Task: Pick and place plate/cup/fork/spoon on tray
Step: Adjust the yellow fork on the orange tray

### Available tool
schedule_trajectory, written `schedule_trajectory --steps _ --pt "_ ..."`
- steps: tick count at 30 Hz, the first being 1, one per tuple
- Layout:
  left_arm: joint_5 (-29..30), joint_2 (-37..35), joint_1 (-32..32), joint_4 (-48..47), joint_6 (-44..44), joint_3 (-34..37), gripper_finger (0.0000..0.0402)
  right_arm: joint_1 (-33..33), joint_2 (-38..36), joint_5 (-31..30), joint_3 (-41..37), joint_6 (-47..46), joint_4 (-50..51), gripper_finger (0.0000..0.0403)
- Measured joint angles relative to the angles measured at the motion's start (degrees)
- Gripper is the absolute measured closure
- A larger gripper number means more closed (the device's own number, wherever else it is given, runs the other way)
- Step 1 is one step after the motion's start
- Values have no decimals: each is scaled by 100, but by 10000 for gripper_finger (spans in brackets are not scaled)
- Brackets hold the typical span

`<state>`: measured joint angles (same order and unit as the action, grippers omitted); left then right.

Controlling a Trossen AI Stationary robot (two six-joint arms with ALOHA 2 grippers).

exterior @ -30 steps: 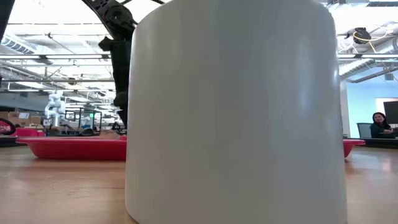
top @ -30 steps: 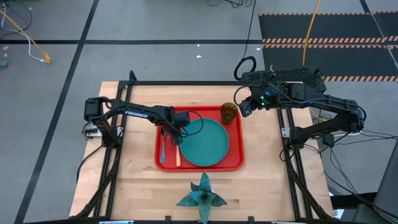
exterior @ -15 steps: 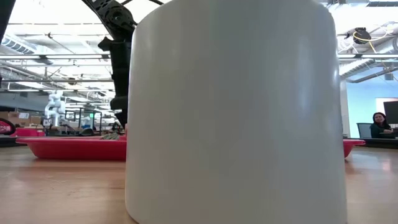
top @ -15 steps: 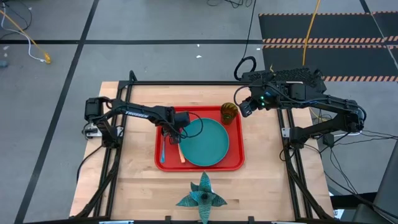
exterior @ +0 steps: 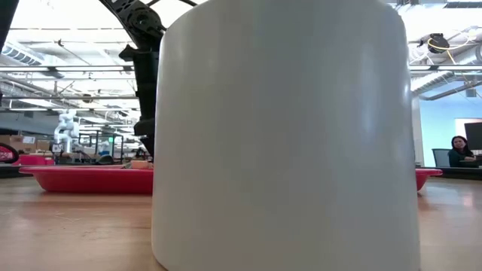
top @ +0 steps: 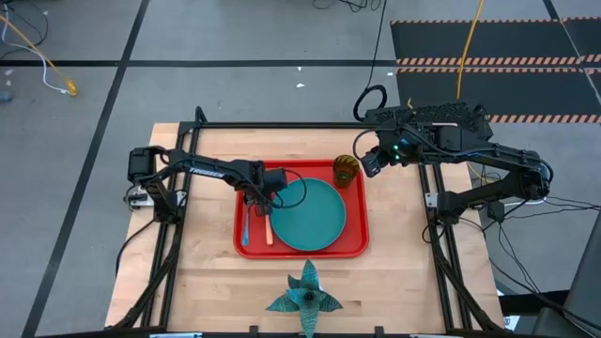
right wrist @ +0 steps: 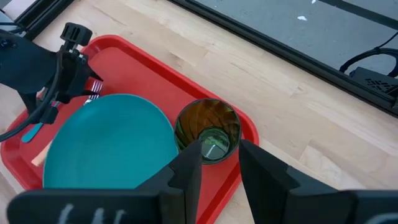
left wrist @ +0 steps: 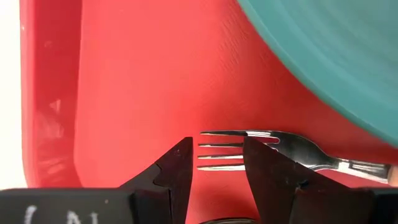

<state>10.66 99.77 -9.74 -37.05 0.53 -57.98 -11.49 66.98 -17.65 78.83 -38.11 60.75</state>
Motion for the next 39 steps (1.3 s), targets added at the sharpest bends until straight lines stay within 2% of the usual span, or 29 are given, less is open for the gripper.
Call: schedule_trajectory --steps 5,12,26,39 --pt "10 0 1 -192 -473 -4 256 -7 0 -2 0 0 2 303" --pt "9 0 8 -257 -621 -4 256 -7 0 -3 0 35 2 303" --pt "-17 0 11 130 -364 -4 256 -7 0 -20 0 133 2 303" --pt "-24 0 13 106 -338 -4 256 -7 0 -22 0 131 0 303"
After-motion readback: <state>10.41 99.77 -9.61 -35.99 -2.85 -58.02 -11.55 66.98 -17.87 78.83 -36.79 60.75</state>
